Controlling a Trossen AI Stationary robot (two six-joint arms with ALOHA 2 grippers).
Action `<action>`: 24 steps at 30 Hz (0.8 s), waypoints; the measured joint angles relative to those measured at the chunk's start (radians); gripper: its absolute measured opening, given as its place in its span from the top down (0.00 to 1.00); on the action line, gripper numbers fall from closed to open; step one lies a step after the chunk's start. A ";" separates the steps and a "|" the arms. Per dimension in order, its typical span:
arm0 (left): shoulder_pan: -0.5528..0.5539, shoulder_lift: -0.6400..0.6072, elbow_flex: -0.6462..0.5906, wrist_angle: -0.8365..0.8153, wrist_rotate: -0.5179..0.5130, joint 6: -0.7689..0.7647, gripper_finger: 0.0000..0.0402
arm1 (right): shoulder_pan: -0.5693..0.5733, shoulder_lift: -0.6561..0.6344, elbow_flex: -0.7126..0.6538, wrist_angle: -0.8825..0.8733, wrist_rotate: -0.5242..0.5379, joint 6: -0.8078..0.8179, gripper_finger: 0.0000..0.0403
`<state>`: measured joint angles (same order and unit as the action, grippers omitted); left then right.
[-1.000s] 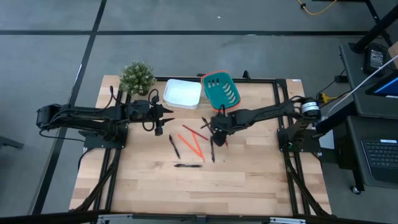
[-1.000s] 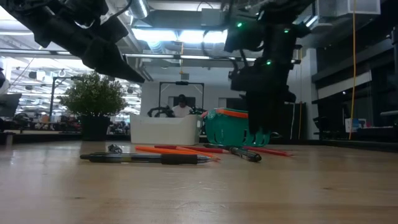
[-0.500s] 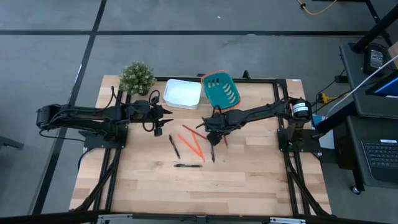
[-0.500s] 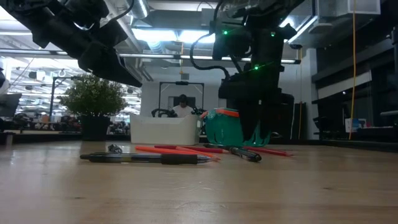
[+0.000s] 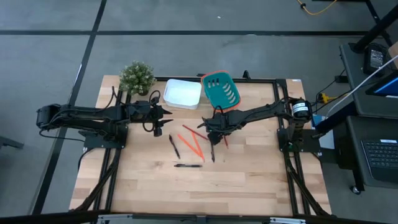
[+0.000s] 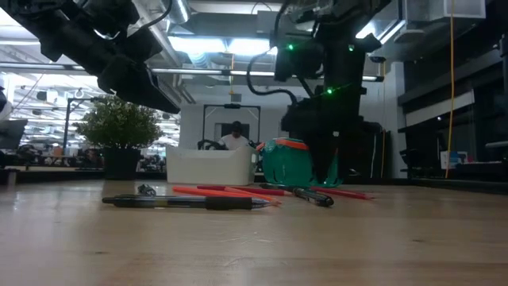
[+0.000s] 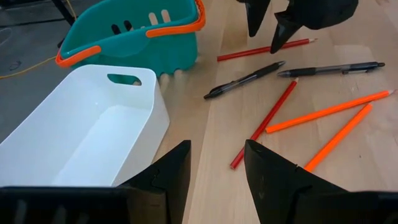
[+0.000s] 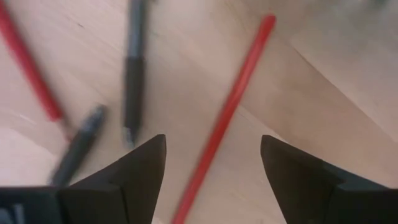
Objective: Sort pens & pencils
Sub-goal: Put the right red pencil into the dark green bin
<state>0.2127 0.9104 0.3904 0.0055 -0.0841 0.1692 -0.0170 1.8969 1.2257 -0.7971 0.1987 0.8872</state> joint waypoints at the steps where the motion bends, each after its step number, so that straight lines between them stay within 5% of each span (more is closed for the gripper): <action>1: 0.000 0.000 0.000 0.000 0.000 0.000 0.64 | 0.000 0.000 -0.010 0.001 0.000 0.004 0.35; 24: 0.000 0.000 0.000 0.001 0.000 0.000 0.64 | 0.000 -0.002 -0.099 0.142 -0.023 0.025 0.40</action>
<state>0.2130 0.9104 0.3904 0.0063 -0.0839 0.1688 -0.0174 1.8946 1.1267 -0.6548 0.1761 0.9123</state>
